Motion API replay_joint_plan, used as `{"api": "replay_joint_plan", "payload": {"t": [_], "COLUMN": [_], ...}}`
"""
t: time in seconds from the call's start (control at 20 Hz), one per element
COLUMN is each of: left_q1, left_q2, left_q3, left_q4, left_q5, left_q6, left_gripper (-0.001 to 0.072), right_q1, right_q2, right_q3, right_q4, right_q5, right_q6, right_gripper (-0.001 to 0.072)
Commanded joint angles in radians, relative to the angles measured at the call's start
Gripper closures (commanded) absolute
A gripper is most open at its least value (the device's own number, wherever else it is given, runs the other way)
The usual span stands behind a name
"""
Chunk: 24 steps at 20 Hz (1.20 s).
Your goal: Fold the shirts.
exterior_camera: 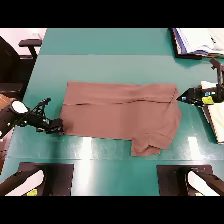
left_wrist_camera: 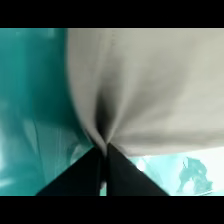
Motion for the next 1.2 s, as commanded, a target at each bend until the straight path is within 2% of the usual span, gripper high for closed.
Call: {"api": "replay_joint_plan", "payload": {"t": [0.0, 0.15, 0.2, 0.25, 0.45, 0.5, 0.65, 0.8, 0.85, 0.9, 1.0, 1.05, 1.15], "left_q1": [-0.009, -0.009, -0.009, -0.009, -0.009, -0.009, -0.009, -0.009, -0.009, -0.009, -0.009, -0.009, -0.009], "left_q2": [0.002, 0.01, 0.021, 0.032, 0.035, 0.035, 0.035, 0.035, 0.035, 0.035, 0.035, 0.042, 0.103], "left_q3": [0.041, 0.117, 0.127, 0.132, 0.134, 0.135, 0.135, 0.135, 0.135, 0.135, 0.135, 0.135, 0.135], "left_q4": [-0.01, -0.011, -0.012, -0.016, -0.044, -0.046, -0.053, -0.053, -0.053, -0.053, -0.053, -0.051, -0.029], "left_q5": [-0.039, -0.08, -0.081, -0.076, -0.072, -0.07, -0.068, -0.072, -0.072, -0.073, -0.09, -0.111, -0.15], "left_q6": [0.002, 0.003, 0.003, 0.003, 0.003, 0.003, 0.003, 0.002, 0.002, 0.002, 0.003, 0.003, 0.002], "left_gripper": [0.0683, 0.0684, 0.0684, 0.0684, 0.0683, 0.0683, 0.0683, 0.0683, 0.0683, 0.0683, 0.0684, 0.0685, 0.0685], "right_q1": [-0.036, -0.121, -0.158, -0.193, -0.213, -0.19, -0.084, 0.025, 0.053, 0.072, 0.103, 0.116, 0.124], "right_q2": [0.002, 0.03, 0.044, 0.052, 0.053, 0.053, 0.053, 0.053, 0.053, 0.053, 0.055, 0.066, 0.134], "right_q3": [-0.004, -0.132, -0.21, -0.286, -0.533, -0.567, -0.606, -0.607, -0.607, -0.607, -0.606, -0.606, -0.602], "right_q4": [-0.045, -0.152, -0.164, -0.161, -0.048, -0.029, -0.014, -0.011, -0.012, -0.012, -0.013, -0.016, -0.031], "right_q5": [0.082, 0.146, 0.147, 0.149, 0.122, 0.103, 0.035, -0.03, -0.043, -0.05, -0.052, -0.048, -0.01], "right_q6": [0.002, 0.008, 0.007, 0.008, 0.008, 0.01, 0.062, 0.093, 0.101, 0.103, 0.093, 0.084, 0.084], "right_gripper": [0.0319, 0.0319, 0.0273, 0.0154, 0.0164, 0.0213, 0.0224, 0.0286, 0.0333, 0.0401, 0.0643, 0.0699, 0.0699]}}
